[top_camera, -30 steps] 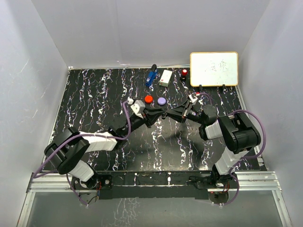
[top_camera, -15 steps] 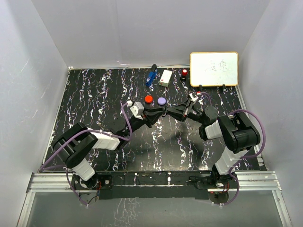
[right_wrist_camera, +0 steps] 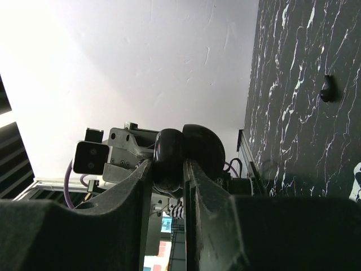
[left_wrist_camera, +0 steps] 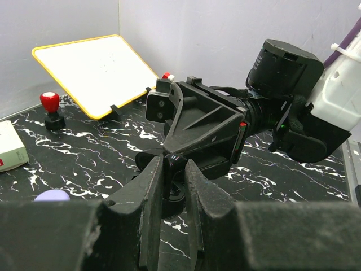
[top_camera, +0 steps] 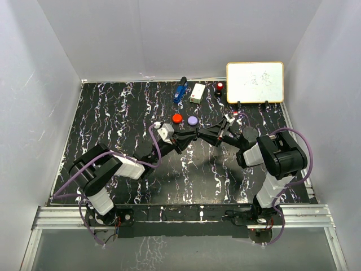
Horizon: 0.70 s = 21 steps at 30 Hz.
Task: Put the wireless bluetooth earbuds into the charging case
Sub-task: Place the earbud in the charging case.
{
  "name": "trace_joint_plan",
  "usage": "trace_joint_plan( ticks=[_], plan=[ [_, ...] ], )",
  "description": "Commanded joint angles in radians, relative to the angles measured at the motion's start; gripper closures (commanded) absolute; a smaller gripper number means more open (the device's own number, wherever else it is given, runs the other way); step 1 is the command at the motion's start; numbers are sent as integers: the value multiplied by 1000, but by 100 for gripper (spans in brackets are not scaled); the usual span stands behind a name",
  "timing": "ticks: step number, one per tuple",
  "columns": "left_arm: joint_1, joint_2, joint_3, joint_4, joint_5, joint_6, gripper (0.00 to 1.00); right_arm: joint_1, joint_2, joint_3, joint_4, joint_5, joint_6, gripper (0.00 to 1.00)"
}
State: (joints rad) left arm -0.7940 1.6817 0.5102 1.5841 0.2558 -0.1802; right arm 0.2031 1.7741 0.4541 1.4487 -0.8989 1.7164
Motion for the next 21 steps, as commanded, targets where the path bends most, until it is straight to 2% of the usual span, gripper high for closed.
trace_joint_plan(
  ticks=[1,21],
  plan=[
    [4,-5,6,176,16,17,100,5,0,-4,172,9,11,100],
    [5,14,34,195,2,22,100,11,16,-7,191,8,16,100]
  ],
)
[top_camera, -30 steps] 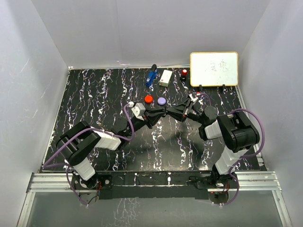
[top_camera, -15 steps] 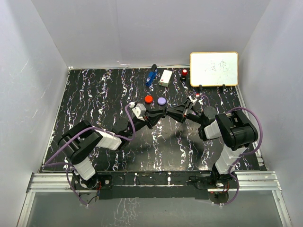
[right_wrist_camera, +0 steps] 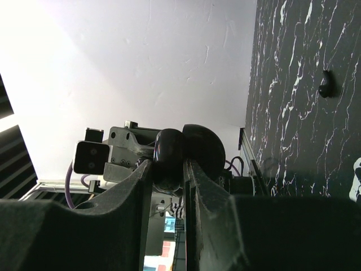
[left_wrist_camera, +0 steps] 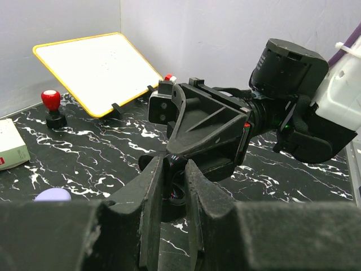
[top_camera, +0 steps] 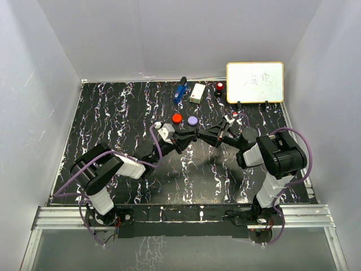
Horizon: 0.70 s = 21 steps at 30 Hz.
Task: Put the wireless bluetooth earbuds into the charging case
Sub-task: Place the earbud in the charging case.
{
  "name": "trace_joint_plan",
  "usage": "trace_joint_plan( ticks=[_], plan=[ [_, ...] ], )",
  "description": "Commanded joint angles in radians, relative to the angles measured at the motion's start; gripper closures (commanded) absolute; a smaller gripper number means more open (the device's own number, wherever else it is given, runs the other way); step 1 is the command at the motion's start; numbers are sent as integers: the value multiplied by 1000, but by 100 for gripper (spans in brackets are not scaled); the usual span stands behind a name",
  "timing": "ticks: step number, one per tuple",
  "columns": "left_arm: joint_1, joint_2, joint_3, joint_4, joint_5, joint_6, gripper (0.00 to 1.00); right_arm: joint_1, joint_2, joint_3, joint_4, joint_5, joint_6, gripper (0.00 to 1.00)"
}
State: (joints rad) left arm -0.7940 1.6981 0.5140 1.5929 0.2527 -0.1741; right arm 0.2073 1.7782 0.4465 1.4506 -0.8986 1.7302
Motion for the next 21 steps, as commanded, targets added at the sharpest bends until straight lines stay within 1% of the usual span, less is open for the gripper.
trace_joint_plan(
  ticks=[1,21],
  plan=[
    [4,-2,31,190,5,16,100,8,12,0,192,8,3,100],
    [4,13,27,193,-7,24,100,12,22,-1,238,10,32,100]
  ],
)
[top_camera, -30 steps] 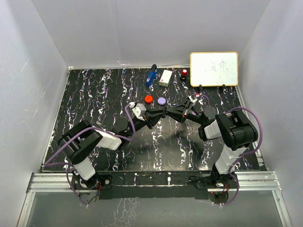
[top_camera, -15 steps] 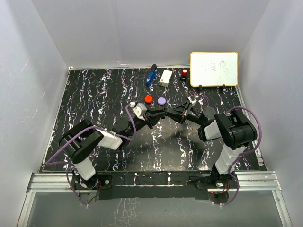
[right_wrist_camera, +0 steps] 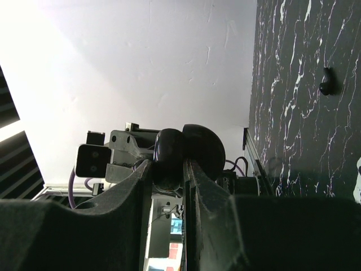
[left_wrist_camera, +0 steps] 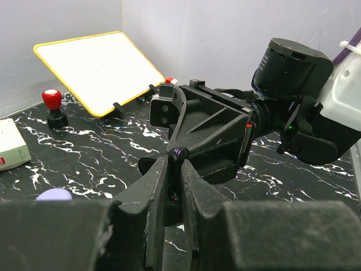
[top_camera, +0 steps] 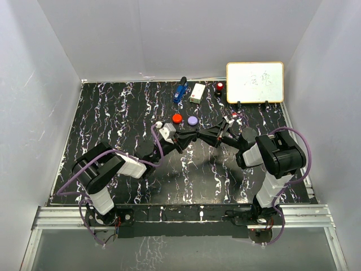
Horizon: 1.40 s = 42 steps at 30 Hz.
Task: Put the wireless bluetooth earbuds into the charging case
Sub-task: Place the earbud in the charging case.
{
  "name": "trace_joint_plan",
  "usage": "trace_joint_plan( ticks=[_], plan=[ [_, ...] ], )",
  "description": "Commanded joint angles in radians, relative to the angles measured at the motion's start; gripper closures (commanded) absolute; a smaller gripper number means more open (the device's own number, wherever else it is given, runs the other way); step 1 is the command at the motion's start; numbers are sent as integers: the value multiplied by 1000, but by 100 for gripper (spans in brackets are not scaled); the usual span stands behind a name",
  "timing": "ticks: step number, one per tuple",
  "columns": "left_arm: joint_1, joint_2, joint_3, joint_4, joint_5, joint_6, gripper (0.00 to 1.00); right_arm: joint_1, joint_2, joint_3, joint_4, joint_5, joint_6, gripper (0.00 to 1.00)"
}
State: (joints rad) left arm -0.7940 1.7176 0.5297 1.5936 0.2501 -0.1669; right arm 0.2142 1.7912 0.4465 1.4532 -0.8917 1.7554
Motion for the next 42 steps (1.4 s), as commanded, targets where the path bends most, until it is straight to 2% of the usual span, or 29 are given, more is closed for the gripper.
trace_joint_plan(
  ticks=[1,27,42],
  plan=[
    [5,-9,10,192,-6,18,100,3,9,-2,236,2,8,100],
    [4,-76,-35,192,-30,51,100,4,28,1,254,4,14,100],
    [4,-63,-37,193,-59,68,100,4,23,-2,261,4,17,100]
  ],
)
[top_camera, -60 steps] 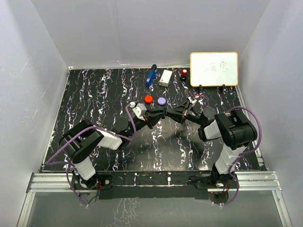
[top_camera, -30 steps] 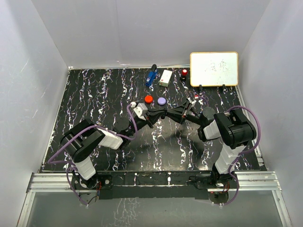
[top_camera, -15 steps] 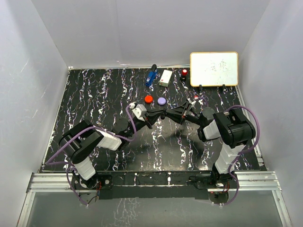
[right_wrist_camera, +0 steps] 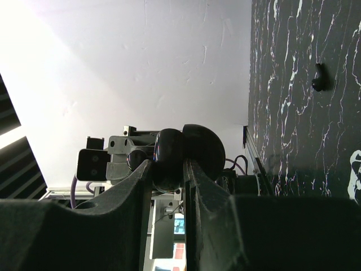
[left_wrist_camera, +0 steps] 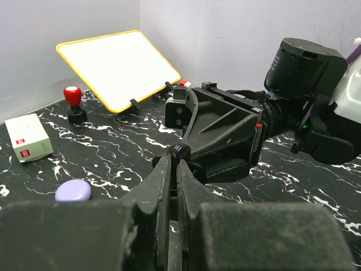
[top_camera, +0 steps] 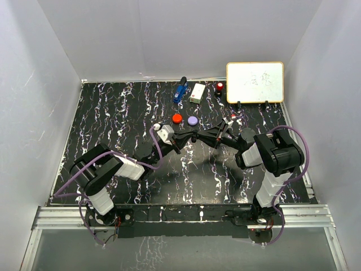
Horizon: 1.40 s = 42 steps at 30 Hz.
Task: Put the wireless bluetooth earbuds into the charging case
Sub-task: Place the earbud in the charging case.
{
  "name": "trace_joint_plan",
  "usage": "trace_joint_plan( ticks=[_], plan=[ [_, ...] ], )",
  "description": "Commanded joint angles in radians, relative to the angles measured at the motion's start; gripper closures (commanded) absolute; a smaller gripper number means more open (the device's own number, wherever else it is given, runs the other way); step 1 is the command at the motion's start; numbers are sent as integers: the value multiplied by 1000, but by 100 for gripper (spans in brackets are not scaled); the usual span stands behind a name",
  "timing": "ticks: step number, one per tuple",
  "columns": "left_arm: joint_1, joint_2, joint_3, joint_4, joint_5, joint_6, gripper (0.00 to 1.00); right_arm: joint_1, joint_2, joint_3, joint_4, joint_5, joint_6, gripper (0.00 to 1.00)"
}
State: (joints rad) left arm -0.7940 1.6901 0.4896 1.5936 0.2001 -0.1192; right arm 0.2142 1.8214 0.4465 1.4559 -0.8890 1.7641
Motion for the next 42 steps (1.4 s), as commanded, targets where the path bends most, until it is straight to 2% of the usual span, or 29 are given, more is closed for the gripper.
trace_joint_plan(
  ticks=[1,12,42],
  plan=[
    [4,-32,5,193,-10,21,100,4,-7,-2,260,1,8,100],
    [4,-28,13,194,-20,13,100,5,35,-8,358,15,79,100],
    [4,-30,49,193,-50,4,100,6,-9,4,358,54,104,100]
  ],
)
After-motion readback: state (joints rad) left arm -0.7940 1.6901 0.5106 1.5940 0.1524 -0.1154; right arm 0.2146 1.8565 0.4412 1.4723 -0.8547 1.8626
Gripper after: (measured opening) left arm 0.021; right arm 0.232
